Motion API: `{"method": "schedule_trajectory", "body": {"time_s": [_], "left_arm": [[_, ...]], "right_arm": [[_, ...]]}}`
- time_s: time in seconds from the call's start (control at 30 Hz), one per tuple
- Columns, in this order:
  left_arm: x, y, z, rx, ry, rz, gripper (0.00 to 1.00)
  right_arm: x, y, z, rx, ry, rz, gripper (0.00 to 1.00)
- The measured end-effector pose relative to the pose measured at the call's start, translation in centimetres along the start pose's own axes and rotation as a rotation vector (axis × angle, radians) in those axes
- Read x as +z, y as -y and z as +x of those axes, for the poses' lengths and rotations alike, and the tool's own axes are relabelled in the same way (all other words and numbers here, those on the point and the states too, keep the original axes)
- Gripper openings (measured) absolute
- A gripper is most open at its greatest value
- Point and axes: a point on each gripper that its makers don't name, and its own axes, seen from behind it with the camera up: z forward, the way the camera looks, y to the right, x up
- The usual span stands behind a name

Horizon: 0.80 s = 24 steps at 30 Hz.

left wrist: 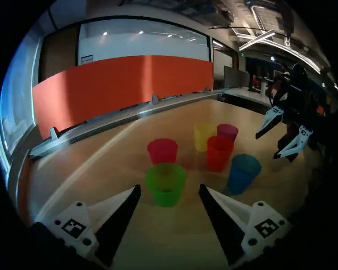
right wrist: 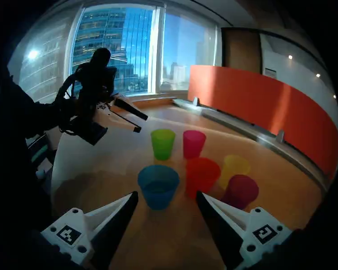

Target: Pour water

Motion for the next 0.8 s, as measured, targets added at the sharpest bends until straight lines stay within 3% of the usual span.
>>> {"method": "schedule_trajectory", "body": {"time_s": [0.47, 0.8], "left_arm": [[3.3, 1.2, -2.7, 0.0, 0.095, -0.024, 0.97], [5.5, 1.4, -3.2, 0.007, 0.136, -0.057, 0.97]], "right_arm": [[3.8, 0.9, -2.4, 0.003, 0.081, 0.027, 0.99], [5.8, 1.0, -2.7, 0.015, 0.107, 0.048, 0.99]]}}
